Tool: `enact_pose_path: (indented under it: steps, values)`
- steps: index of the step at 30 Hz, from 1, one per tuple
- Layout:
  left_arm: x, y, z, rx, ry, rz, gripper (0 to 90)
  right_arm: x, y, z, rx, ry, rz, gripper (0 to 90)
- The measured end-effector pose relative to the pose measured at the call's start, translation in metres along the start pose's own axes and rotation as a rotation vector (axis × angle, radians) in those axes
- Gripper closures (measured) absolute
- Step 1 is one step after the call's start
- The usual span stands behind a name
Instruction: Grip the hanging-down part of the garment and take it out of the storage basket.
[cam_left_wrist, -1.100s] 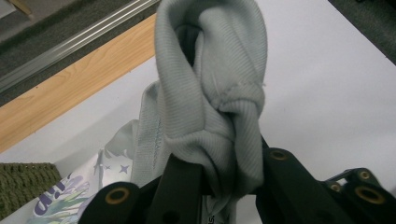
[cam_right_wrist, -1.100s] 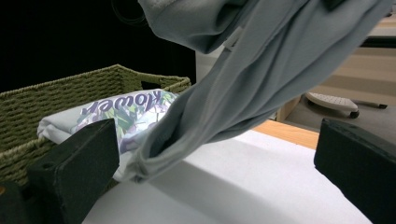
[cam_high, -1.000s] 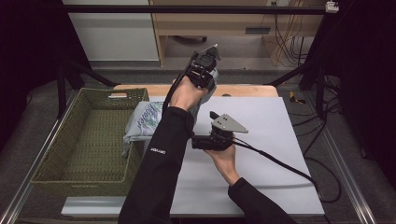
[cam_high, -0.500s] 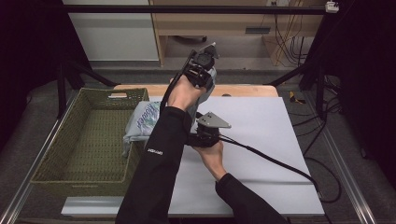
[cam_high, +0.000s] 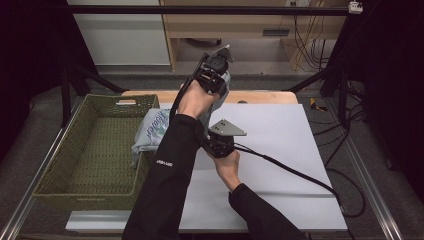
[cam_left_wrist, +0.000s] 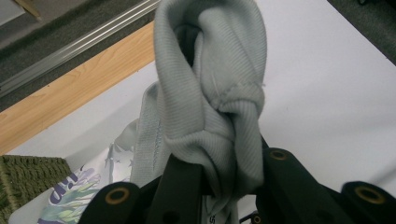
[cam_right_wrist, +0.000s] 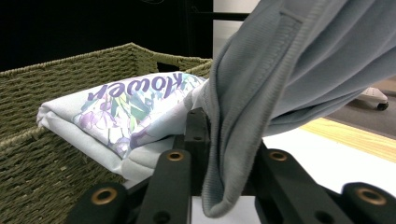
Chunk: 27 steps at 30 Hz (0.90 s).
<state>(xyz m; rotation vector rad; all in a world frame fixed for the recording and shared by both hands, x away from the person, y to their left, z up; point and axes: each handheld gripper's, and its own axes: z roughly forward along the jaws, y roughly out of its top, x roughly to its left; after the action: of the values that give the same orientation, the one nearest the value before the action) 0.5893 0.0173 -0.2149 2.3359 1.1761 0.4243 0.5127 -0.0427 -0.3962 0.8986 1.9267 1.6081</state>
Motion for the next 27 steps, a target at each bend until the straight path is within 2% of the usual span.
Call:
enact_pose_path:
  steps: [3,4,5,8,9,12,13,14,15,19,22,25,26,27]
  values:
    - [0.000,0.000,-0.001,-0.003,0.003,0.003,81.5,0.000,0.002,-0.004,0.011,-0.010,-0.019,82.3]
    - [0.000,0.000,-0.002,-0.008,0.001,-0.001,81.5,-0.001,0.002,-0.007,-0.003,-0.004,-0.032,82.8]
    - [0.000,0.000,-0.002,-0.009,0.002,-0.001,81.5,-0.001,0.003,-0.008,0.002,-0.018,-0.020,83.0]
    - [-0.001,0.000,-0.003,-0.013,0.001,0.000,81.5,-0.005,0.003,-0.013,0.004,-0.017,-0.008,83.2]
    - [-0.001,0.001,-0.004,-0.013,0.003,0.002,81.5,-0.008,0.003,-0.015,-0.002,-0.006,-0.029,83.3]
    - [-0.001,0.000,-0.005,-0.015,0.014,0.000,81.5,-0.016,0.004,-0.027,0.008,-0.025,-0.040,83.5]
    - [-0.001,0.000,-0.005,-0.015,0.014,0.000,81.5,-0.017,0.004,-0.029,0.002,-0.037,-0.028,83.6]
    - [0.000,0.000,-0.007,-0.019,0.017,-0.002,81.5,-0.020,0.004,-0.033,-0.003,-0.034,-0.048,83.6]
    - [0.000,-0.001,-0.007,-0.021,0.019,-0.006,81.5,-0.021,0.006,-0.037,-0.001,-0.046,-0.031,83.7]
    - [-0.001,-0.002,-0.010,-0.022,0.025,-0.001,81.5,-0.031,0.008,-0.054,-0.019,-0.072,-0.085,83.7]
    - [-0.002,-0.004,-0.011,-0.022,0.022,0.001,81.5,-0.038,0.010,-0.069,-0.020,-0.094,-0.099,83.8]
    - [-0.005,-0.005,-0.013,-0.027,0.013,0.005,81.5,-0.043,0.014,-0.083,-0.042,-0.105,-0.105,83.8]
    - [-0.005,-0.005,-0.013,-0.027,0.013,0.005,81.5,-0.043,0.014,-0.083,-0.042,-0.105,-0.105,83.8]
    - [-0.006,-0.005,-0.013,-0.027,0.015,0.007,81.5,-0.044,0.017,-0.092,-0.059,-0.118,-0.110,83.8]
